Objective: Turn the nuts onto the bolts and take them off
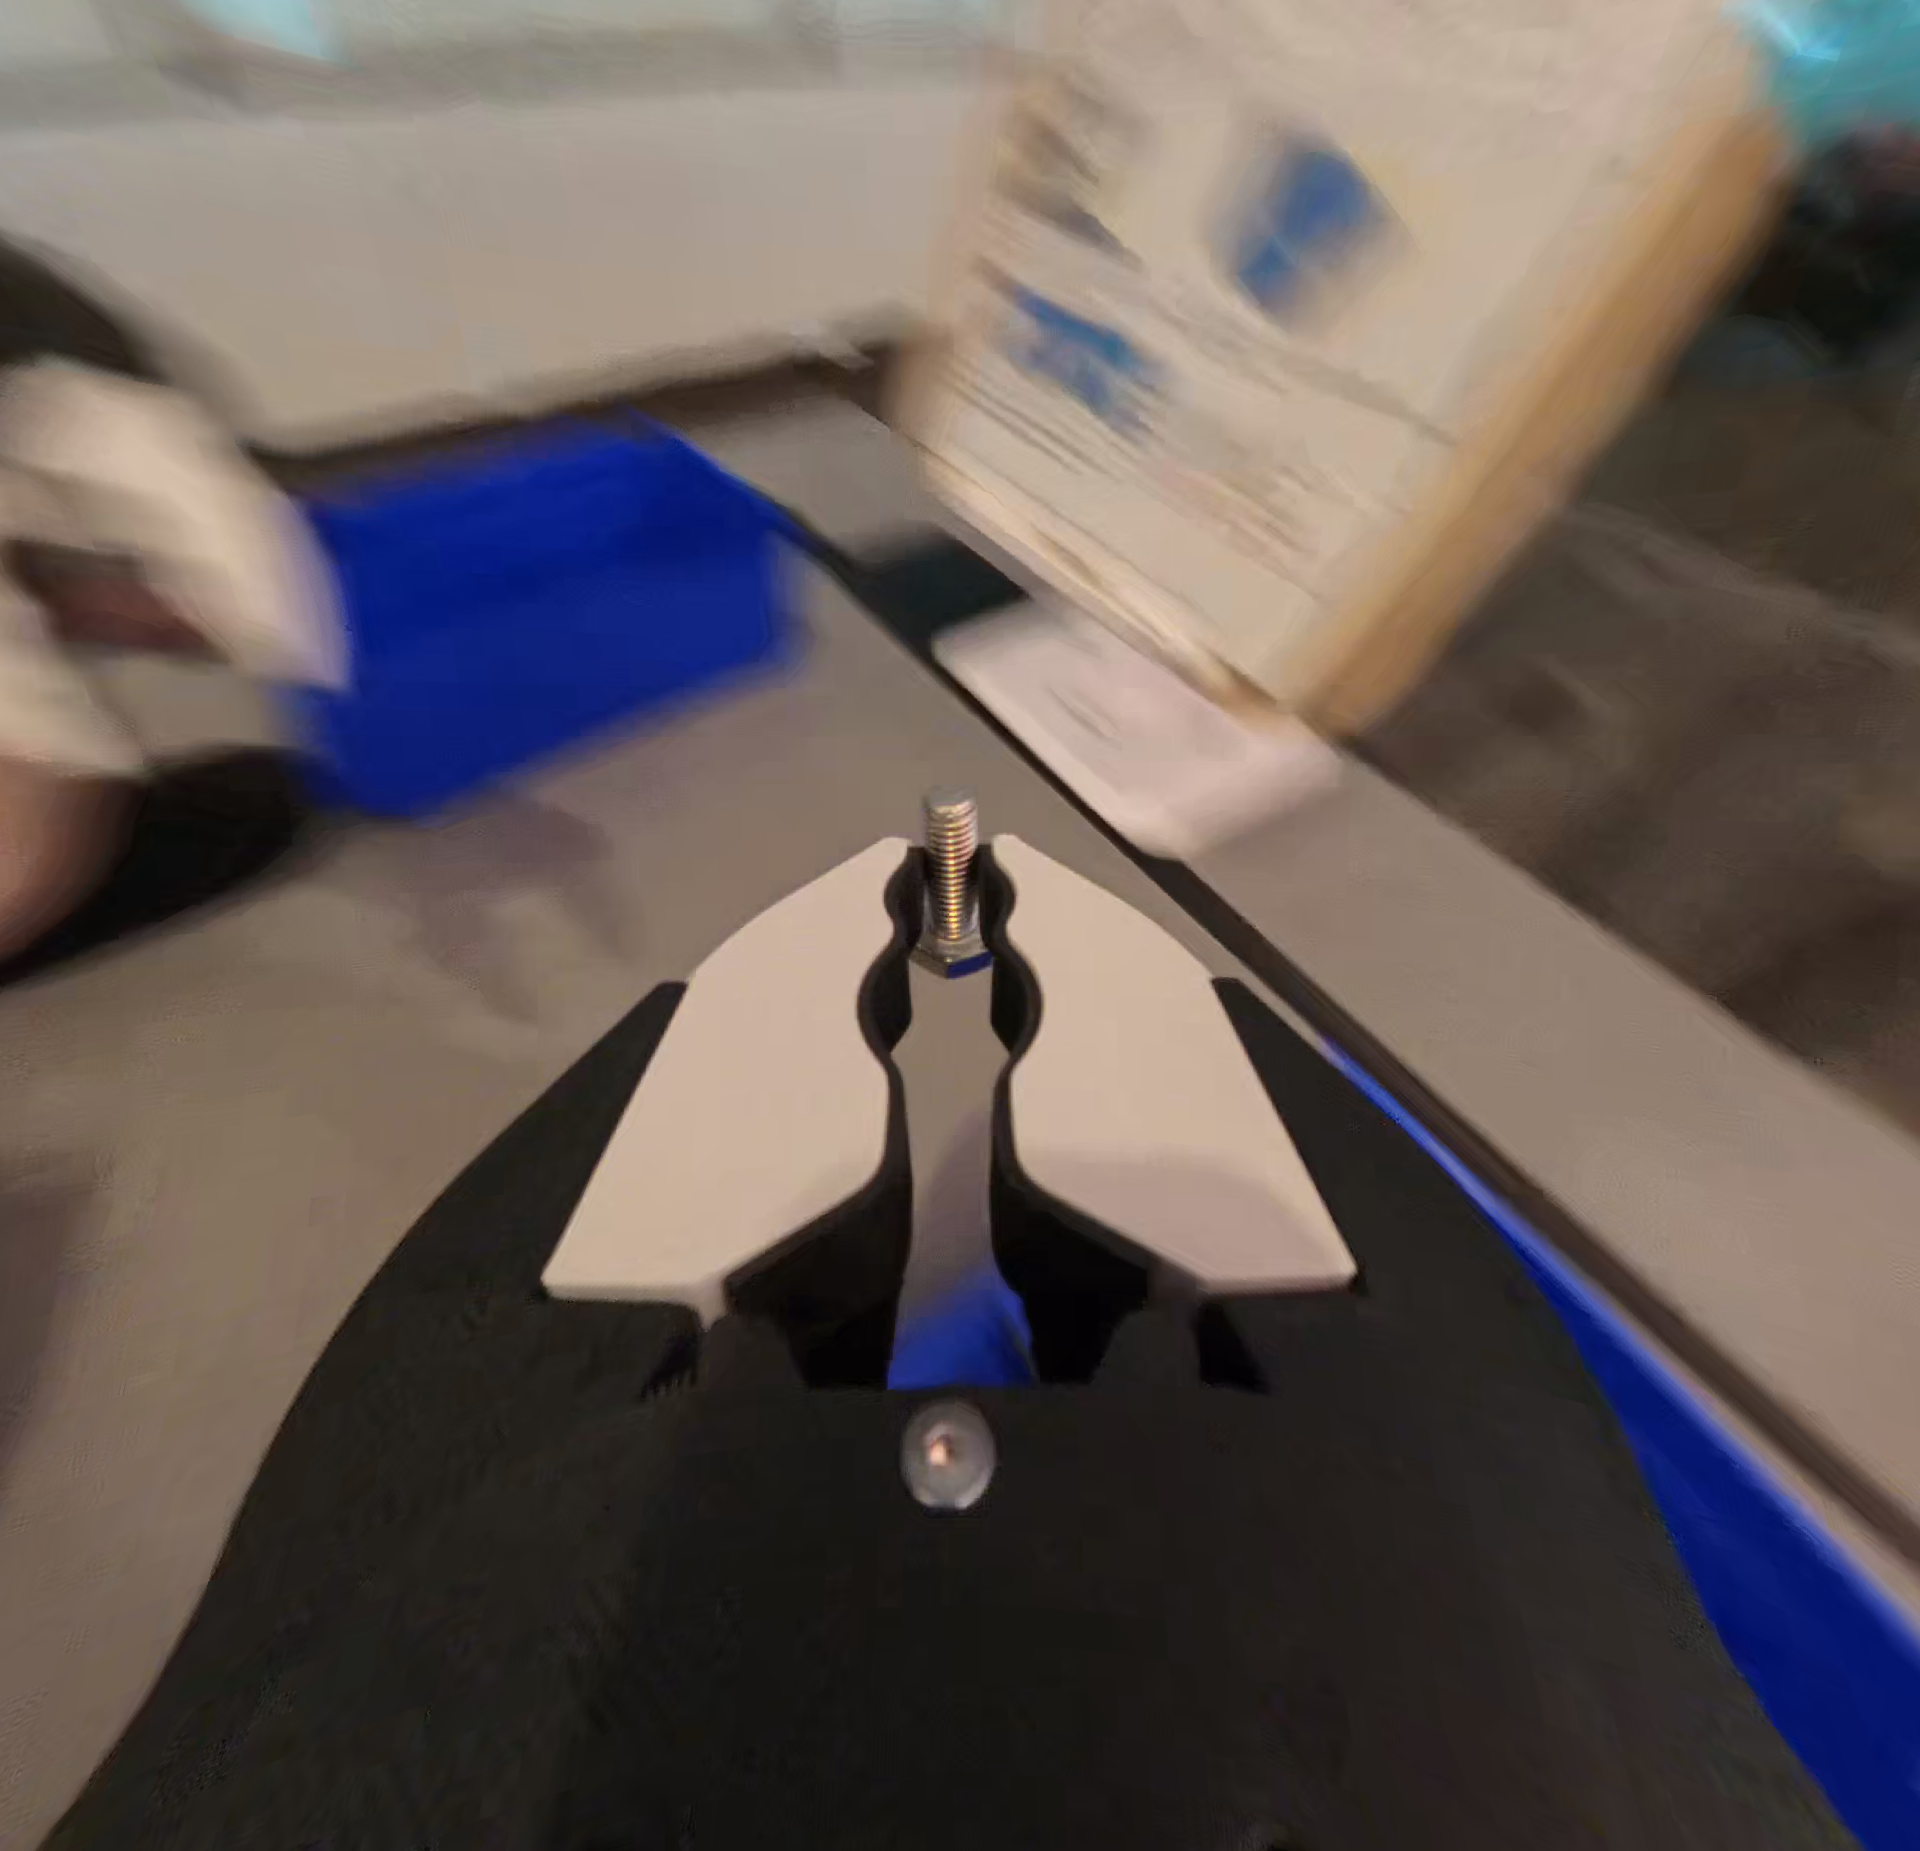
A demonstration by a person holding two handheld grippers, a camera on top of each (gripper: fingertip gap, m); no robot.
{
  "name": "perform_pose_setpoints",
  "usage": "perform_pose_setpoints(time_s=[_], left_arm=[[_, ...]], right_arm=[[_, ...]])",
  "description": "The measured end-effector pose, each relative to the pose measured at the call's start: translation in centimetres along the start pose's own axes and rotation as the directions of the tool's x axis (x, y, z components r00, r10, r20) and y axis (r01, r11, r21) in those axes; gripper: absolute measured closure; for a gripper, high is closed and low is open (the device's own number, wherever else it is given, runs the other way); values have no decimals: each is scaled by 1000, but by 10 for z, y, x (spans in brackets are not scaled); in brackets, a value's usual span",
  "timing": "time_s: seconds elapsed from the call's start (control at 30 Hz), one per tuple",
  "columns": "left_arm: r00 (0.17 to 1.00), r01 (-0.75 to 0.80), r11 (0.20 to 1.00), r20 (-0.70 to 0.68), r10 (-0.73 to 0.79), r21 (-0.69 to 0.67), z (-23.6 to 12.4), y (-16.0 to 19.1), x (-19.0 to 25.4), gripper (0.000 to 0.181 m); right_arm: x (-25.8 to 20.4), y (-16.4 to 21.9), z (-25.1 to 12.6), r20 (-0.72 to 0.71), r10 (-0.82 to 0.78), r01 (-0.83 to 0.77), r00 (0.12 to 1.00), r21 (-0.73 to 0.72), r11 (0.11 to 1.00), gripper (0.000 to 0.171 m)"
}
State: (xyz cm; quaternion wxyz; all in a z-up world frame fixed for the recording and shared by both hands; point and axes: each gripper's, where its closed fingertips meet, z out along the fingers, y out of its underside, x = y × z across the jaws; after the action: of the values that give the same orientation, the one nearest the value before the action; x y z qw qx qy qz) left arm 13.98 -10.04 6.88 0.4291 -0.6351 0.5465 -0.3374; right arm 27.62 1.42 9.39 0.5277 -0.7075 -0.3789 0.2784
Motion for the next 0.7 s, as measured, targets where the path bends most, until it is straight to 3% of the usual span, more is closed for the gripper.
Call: perform_pose_setpoints(time_s=[0.1, 0.17, 0.23, 0.53, 0.6, 0.7], left_arm=[[1000, 17, 997, -8, -18, -79, -1, 13, -2, 147], [1000, 20, 995, 7, -20, -98, 0, 17, -6, 148], [999, 35, 994, 1, -35, -100, 1, 17, -7, 150], [996, 84, 986, 20, -82, -141, -1, 27, -18, 154], [996, 86, 985, 43, -80, -146, -6, 28, -22, 154], [988, 74, 982, 150, -48, -171, -27, 32, -40, 154]], right_arm=[[115, 105, -41, -493, 74, -275, 867, -350, 895, 160], [143, 164, -58, -594, 50, -419, 803, -502, 757, 160], [151, 197, -61, -604, 69, -483, 794, -559, 673, 159], [155, 248, -53, -625, 124, -588, 771, -623, 515, 159], [160, 245, -53, -642, 115, -591, 758, -601, 538, 150], [168, 220, -51, -653, 134, -566, 745, -513, 645, 142]])
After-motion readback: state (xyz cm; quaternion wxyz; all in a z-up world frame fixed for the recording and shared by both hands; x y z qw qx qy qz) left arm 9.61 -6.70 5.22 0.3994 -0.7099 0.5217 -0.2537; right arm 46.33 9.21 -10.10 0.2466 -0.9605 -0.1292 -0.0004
